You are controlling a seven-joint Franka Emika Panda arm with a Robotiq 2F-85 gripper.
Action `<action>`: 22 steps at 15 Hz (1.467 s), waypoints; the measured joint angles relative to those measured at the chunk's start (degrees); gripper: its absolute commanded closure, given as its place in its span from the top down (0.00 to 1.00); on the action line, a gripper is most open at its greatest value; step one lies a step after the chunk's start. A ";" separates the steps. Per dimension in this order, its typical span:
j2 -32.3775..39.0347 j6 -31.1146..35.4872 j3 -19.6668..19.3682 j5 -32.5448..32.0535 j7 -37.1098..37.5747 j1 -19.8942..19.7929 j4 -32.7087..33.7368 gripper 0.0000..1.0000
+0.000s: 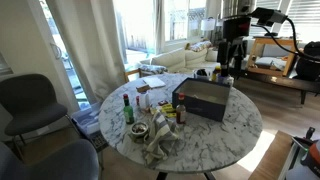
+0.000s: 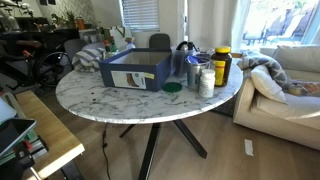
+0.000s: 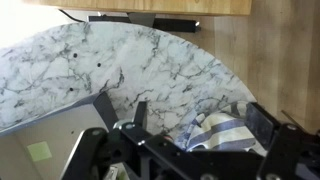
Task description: Remove the measuring cup from the box
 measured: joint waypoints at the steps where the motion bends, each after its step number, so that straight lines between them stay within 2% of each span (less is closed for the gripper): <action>1: 0.00 0.00 0.00 0.00 0.00 0.00 0.00 1.00; 4: -0.01 0.69 0.04 -0.31 0.15 -0.22 0.00 1.00; 7: -0.05 6.22 -1.57 -0.83 0.32 -2.97 -0.11 1.00; 11: 0.40 11.02 -9.08 -0.83 -2.98 -7.93 -0.76 1.00; 14: 1.34 11.61 -14.67 -0.37 -6.16 -10.21 -0.85 1.00; 20: 1.56 11.61 -14.07 -0.38 -6.69 -10.76 -0.63 1.00; 22: 1.88 14.07 -14.07 2.16 -3.87 -10.90 -0.37 1.00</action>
